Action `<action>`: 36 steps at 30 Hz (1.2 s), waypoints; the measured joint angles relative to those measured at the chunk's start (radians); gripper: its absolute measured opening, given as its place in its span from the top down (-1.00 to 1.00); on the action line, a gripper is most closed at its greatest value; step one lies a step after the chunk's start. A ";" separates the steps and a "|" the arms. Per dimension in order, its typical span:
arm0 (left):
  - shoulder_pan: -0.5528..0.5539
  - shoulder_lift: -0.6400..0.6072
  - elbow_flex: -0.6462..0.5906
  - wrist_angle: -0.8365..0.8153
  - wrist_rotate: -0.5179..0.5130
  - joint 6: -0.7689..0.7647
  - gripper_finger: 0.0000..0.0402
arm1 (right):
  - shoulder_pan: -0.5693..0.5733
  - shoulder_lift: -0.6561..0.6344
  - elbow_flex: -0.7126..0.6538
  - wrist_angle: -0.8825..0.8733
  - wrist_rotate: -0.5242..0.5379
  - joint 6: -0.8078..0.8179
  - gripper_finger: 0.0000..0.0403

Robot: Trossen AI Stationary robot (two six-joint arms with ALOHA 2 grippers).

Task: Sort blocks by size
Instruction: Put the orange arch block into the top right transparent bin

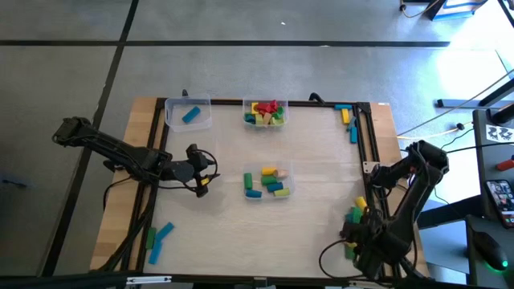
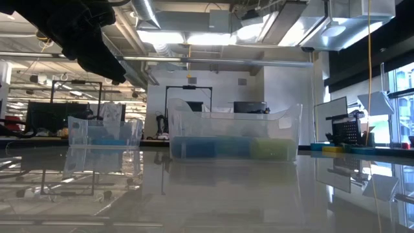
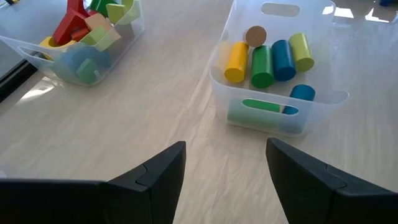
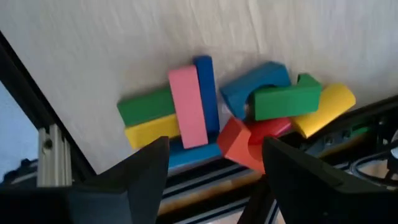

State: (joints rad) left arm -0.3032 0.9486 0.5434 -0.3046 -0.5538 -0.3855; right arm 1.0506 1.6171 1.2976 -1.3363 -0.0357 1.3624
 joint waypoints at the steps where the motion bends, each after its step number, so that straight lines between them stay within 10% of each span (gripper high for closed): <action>1: 0.000 0.000 0.000 0.000 0.000 0.000 -0.09 | 0.008 0.005 0.000 0.000 -0.004 0.003 -0.25; 25: 0.000 0.000 0.000 0.001 0.000 0.000 -0.09 | 0.115 0.012 -0.289 0.137 -0.089 -0.115 -0.24; 36: 0.000 0.000 0.000 0.001 0.000 0.000 -0.09 | 0.114 0.011 -0.321 0.197 -0.089 -0.114 0.53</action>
State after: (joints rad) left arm -0.3032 0.9487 0.5434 -0.3035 -0.5541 -0.3855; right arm 1.1651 1.6279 0.9767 -1.1397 -0.1252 1.2489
